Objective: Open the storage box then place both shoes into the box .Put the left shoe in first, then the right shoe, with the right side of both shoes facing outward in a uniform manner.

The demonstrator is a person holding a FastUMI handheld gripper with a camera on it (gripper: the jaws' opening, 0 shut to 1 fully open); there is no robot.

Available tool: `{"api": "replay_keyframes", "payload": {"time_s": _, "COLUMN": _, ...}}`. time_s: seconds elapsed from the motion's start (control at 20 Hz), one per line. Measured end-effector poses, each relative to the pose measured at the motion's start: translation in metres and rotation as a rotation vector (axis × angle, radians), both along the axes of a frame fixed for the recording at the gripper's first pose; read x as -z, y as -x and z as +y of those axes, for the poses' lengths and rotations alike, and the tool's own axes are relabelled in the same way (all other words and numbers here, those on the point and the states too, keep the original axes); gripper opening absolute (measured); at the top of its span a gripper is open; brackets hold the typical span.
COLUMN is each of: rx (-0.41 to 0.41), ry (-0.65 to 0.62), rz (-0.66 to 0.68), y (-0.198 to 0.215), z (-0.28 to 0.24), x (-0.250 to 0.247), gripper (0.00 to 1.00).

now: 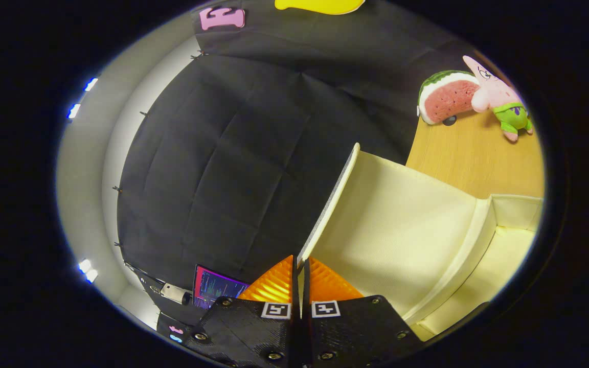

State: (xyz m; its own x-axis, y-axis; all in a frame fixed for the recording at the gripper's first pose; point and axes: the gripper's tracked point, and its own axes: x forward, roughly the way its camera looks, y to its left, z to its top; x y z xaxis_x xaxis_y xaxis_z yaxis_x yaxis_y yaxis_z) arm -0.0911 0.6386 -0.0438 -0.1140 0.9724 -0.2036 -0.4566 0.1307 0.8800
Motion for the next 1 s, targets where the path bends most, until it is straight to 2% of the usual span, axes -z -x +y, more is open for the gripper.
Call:
{"api": "replay_keyframes", "payload": {"time_s": 0.3, "rx": 0.010, "ry": 0.104, "rz": -0.011, "y": 0.007, "z": 0.047, "x": 0.049, "gripper": 0.01}}
{"api": "replay_keyframes", "payload": {"time_s": 0.55, "rx": 0.058, "ry": 0.221, "rz": -0.012, "y": 0.003, "z": 0.065, "x": 0.090, "gripper": 0.01}}
{"api": "replay_keyframes", "payload": {"time_s": 0.6, "rx": 0.067, "ry": 0.232, "rz": -0.014, "y": 0.001, "z": 0.062, "x": 0.093, "gripper": 0.04}}
{"api": "replay_keyframes", "payload": {"time_s": 0.7, "rx": 0.079, "ry": 0.254, "rz": -0.011, "y": -0.002, "z": 0.063, "x": 0.096, "gripper": 0.04}}
{"api": "replay_keyframes", "payload": {"time_s": 0.8, "rx": 0.109, "ry": 0.278, "rz": -0.051, "y": -0.013, "z": 0.058, "x": 0.098, "gripper": 0.10}}
{"api": "replay_keyframes", "payload": {"time_s": 0.85, "rx": 0.119, "ry": 0.275, "rz": -0.057, "y": -0.017, "z": 0.054, "x": 0.091, "gripper": 0.10}}
{"api": "replay_keyframes", "payload": {"time_s": 0.9, "rx": 0.135, "ry": 0.269, "rz": -0.065, "y": -0.020, "z": 0.049, "x": 0.084, "gripper": 0.20}}
{"api": "replay_keyframes", "payload": {"time_s": 1.0, "rx": 0.177, "ry": 0.251, "rz": -0.099, "y": -0.029, "z": 0.031, "x": 0.066, "gripper": 0.20}}
